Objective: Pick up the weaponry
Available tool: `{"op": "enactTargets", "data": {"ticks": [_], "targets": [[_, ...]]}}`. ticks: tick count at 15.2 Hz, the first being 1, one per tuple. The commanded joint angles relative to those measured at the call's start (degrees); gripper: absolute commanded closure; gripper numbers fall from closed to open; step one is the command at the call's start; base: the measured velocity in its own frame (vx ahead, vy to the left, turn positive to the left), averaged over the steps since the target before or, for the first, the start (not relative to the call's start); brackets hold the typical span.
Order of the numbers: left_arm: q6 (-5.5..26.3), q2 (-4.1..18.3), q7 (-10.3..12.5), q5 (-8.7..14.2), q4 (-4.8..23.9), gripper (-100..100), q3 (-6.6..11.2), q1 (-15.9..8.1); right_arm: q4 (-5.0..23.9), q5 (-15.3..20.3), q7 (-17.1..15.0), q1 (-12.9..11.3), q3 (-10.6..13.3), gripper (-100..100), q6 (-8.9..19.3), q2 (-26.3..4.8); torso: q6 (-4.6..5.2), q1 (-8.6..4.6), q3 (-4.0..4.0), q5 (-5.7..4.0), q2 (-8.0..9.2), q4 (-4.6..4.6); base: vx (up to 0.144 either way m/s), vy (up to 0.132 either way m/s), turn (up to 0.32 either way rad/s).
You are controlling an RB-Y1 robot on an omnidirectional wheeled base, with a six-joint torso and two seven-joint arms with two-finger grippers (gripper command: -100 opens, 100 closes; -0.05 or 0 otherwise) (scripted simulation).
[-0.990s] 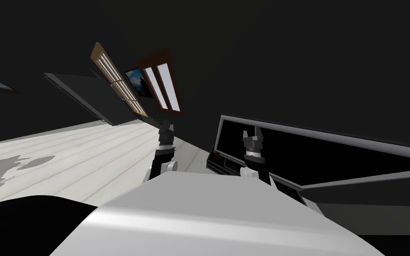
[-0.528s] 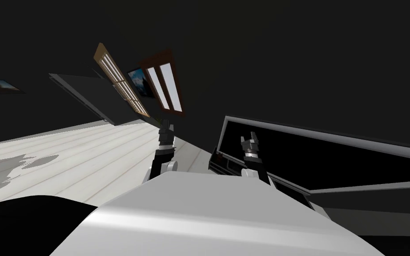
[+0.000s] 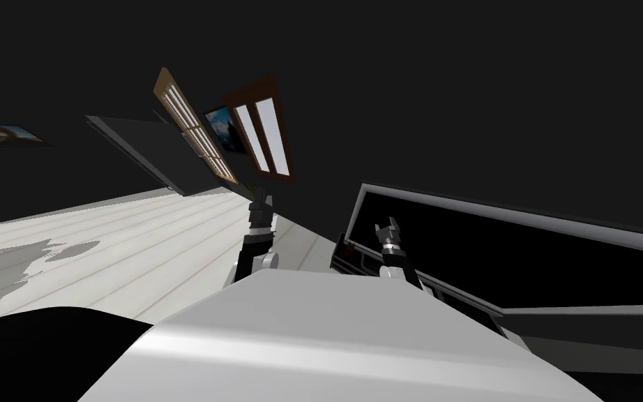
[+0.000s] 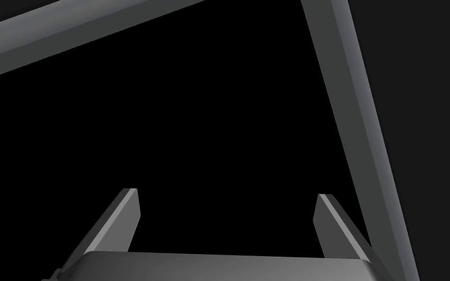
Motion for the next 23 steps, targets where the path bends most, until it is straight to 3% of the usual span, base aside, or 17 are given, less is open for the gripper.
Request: {"op": "enactTargets", "data": {"ticks": [1, 3, 6, 7, 9, 10, 12, 13, 15, 16, 19, 20, 22, 23], "targets": [[0.0, 0.0, 0.0, 0.0, 0.0, 0, 0.00, 0.0, 2.9, -2.8, -2.0, -0.3, -0.8, -100, 2.1, -0.8, 0.00, 0.00, 0.00, 0.00, 0.00, 0.00, 0.028, 0.078, 0.047], [0.0, 0.0, 0.0, 0.0, 0.0, 0, 0.00, 0.0, 5.9, -4.7, -3.6, -1.0, -1.7, -100, 3.6, -1.4, 0.00, 0.03, 0.02, 0.00, 0.04, 0.01, 0.035, 0.073, 0.046], [0.0, 0.0, 0.0, 0.0, 0.0, 0, 0.00, 0.0, 7.7, -5.1, -3.6, -1.0, -1.7, -100, 4.1, -1.4, 0.02, -0.02, 0.02, 0.00, 0.03, 0.00, 0.032, 0.053, 0.019], [0.0, 0.0, 0.0, 0.0, 0.0, 0, 0.00, 0.0, 9.7, -7.6, -5.3, -1.8, -2.5, -100, 6.2, -2.0, 0.01, -0.09, 0.04, -0.01, 0.07, 0.02, 0.024, 0.047, 0.051], [0.0, 0.0, 0.0, 0.0, 0.0, 0, 0.00, 0.0, 11.3, -7.6, -5.3, -1.8, -2.5, -100, 6.2, -2.0, 0.00, -0.06, 0.03, -0.01, 0.05, 0.01, 0.032, 0.051, 0.038], [0.0, 0.0, 0.0, 0.0, 0.0, 0, 0.00, 0.0, 13.2, -10.0, -6.9, -2.7, -3.4, -100, 8.3, -2.6, 0.01, -0.08, 0.03, -0.01, 0.06, 0.01, 0.040, 0.057, 0.044], [0.0, 0.0, 0.0, 0.0, 0.0, 0, 0.00, 0.0, 15.0, -10.0, -6.9, -2.7, -3.4, -100, 8.3, -2.6, 0.00, -0.03, 0.00, -0.01, -0.01, 0.00, 0.043, 0.057, 0.041], [0.0, 0.0, 0.0, 0.0, 0.0, 0, 0.00, 0.0, 16.6, -12.5, -8.6, -3.6, -4.2, -100, 10.4, -3.2, 0.01, -0.05, 0.01, -0.01, 0.01, 0.01, 0.035, 0.060, 0.059], [0.0, 0.0, 0.0, 0.0, 0.0, 0, 0.00, 0.0, 18.8, -12.5, -8.6, -3.6, -4.2, -100, 10.4, -3.2, 0.00, -0.02, 0.01, -0.01, 0.01, 0.01, 0.037, 0.055, 0.041], [0.0, 0.0, 0.0, 0.0, 0.0, 0, 0.00, 0.0, 20.2, -14.9, -10.3, -4.5, -5.1, -100, 12.5, -3.8, 0.01, -0.05, 0.02, -0.01, 0.03, 0.01, 0.051, 0.049, 0.074], [0.0, 0.0, 0.0, 0.0, 0.0, 0, 0.00, 0.0, 22.6, -14.9, -10.3, -4.5, -5.1, -100, 12.5, -3.8, 0.00, -0.05, -0.01, -0.01, -0.01, 0.00, 0.040, 0.049, 0.029], [0.0, 0.0, 0.0, 0.0, 0.0, 0, 0.00, 0.0, 24.5, -17.4, -12.0, -5.4, -6.0, -100, 14.7, -4.5, 0.02, -0.10, 0.02, -0.02, 0.03, 0.00, 0.035, 0.047, 0.062], [0.0, 0.0, 0.0, 0.0, 0.0, 0, 0.00, 0.0, 26.5, -17.4, -12.0, -5.4, -6.0, -100, 14.7, -4.5, 0.00, -0.06, 0.01, -0.01, 0.01, 0.01, 0.045, 0.045, 0.054], [0.0, 0.0, 0.0, 0.0, 0.0, 0, 0.00, 0.0, 28.5, -19.8, -13.6, -6.4, -6.9, -100, 16.8, -5.1, 0.01, -0.09, 0.01, -0.02, 0.01, 0.00, 0.045, 0.057, 0.081]]}}
